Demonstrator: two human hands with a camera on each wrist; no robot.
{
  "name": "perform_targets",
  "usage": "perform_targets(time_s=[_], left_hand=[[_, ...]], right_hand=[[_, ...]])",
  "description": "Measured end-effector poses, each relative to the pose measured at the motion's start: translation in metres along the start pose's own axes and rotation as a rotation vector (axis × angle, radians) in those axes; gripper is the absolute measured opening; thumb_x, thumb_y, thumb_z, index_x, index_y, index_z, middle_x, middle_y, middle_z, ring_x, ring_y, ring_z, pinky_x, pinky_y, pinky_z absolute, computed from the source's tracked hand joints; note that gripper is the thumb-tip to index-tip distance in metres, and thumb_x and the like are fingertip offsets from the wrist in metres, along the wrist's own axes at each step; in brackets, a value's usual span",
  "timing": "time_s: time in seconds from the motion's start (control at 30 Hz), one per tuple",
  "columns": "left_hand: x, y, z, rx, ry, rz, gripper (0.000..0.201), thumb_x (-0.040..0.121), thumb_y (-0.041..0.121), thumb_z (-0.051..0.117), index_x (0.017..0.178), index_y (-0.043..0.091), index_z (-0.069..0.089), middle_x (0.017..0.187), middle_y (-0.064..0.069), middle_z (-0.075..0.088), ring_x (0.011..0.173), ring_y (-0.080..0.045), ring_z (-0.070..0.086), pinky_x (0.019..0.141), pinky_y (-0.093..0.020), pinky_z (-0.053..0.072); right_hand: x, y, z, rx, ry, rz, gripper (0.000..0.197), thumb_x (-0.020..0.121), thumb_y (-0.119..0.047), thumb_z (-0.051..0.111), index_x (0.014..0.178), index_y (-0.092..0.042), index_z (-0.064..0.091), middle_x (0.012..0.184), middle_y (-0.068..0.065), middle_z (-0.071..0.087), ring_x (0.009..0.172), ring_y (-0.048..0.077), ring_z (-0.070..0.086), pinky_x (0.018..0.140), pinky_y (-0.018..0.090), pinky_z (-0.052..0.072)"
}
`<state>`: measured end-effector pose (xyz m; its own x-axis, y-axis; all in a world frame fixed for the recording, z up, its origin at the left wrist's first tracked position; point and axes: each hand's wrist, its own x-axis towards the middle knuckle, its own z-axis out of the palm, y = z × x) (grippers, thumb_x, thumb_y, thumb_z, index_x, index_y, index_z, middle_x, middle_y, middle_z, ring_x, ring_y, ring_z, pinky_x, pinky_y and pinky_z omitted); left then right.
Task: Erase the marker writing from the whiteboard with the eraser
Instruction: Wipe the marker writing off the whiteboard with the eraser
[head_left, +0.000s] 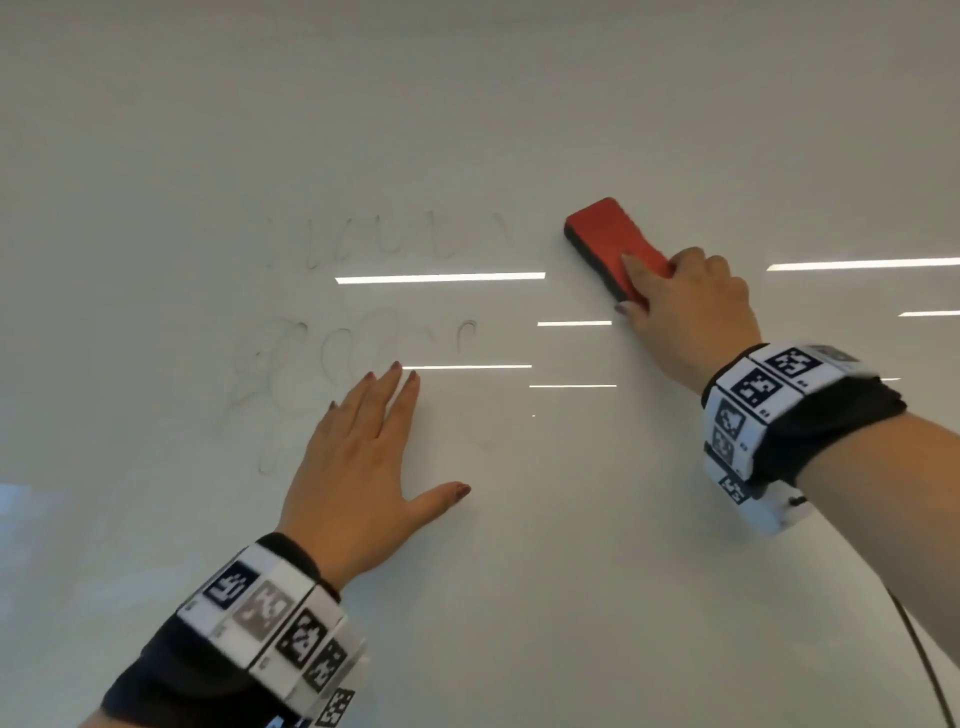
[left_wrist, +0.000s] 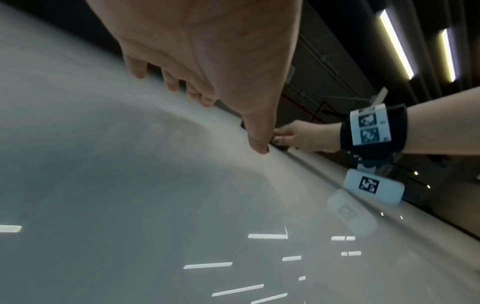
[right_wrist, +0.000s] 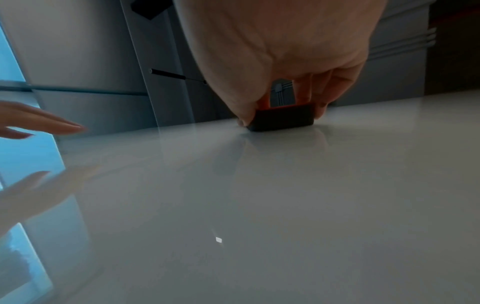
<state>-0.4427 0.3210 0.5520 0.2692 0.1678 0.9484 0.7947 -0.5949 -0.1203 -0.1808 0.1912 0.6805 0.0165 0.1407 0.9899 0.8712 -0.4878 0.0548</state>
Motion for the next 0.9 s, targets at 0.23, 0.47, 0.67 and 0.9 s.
perform_targets(time_s=[0.23, 0.47, 0.67, 0.9], left_hand=[[-0.009, -0.039, -0.004, -0.021, -0.083, -0.05, 0.114, 0.057, 0.094, 0.011, 0.148, 0.031, -0.012, 0.156, 0.011, -0.014, 0.144, -0.012, -0.006, 0.117, -0.034, 0.006], [-0.008, -0.046, 0.003, -0.01, -0.082, -0.019, 0.113, 0.056, 0.094, 0.009, 0.147, 0.031, -0.017, 0.153, 0.012, -0.021, 0.144, -0.012, -0.011, 0.114, -0.03, 0.001], [-0.009, -0.048, 0.008, -0.026, -0.065, -0.009, 0.112, 0.059, 0.093, 0.01, 0.147, 0.03, -0.017, 0.154, 0.01, -0.021, 0.143, -0.012, -0.013, 0.115, -0.031, -0.002], [-0.01, -0.05, 0.011, -0.029, -0.058, 0.002, 0.11, 0.061, 0.093, 0.01, 0.146, 0.03, -0.02, 0.154, 0.009, -0.022, 0.143, -0.013, -0.014, 0.117, -0.034, 0.0]], right_hand=[[0.02, -0.021, -0.002, 0.053, -0.068, 0.059, 0.059, 0.096, -0.043, 0.042, 0.148, -0.022, 0.021, 0.124, 0.022, 0.039, 0.111, 0.038, 0.041, 0.088, 0.045, 0.039], [0.014, -0.075, -0.009, 0.027, -0.071, -0.056, 0.059, 0.098, -0.045, 0.038, 0.148, -0.021, 0.02, 0.122, 0.019, 0.039, 0.107, 0.034, 0.042, 0.083, 0.04, 0.037], [-0.009, -0.131, -0.006, -0.002, -0.091, -0.308, 0.059, 0.097, -0.045, 0.037, 0.149, -0.024, 0.018, 0.124, 0.016, 0.038, 0.107, 0.031, 0.041, 0.082, 0.038, 0.036], [0.018, -0.113, -0.011, 0.01, -0.051, -0.14, 0.056, 0.098, -0.043, 0.036, 0.148, -0.024, 0.02, 0.12, 0.018, 0.04, 0.106, 0.033, 0.042, 0.083, 0.04, 0.037]])
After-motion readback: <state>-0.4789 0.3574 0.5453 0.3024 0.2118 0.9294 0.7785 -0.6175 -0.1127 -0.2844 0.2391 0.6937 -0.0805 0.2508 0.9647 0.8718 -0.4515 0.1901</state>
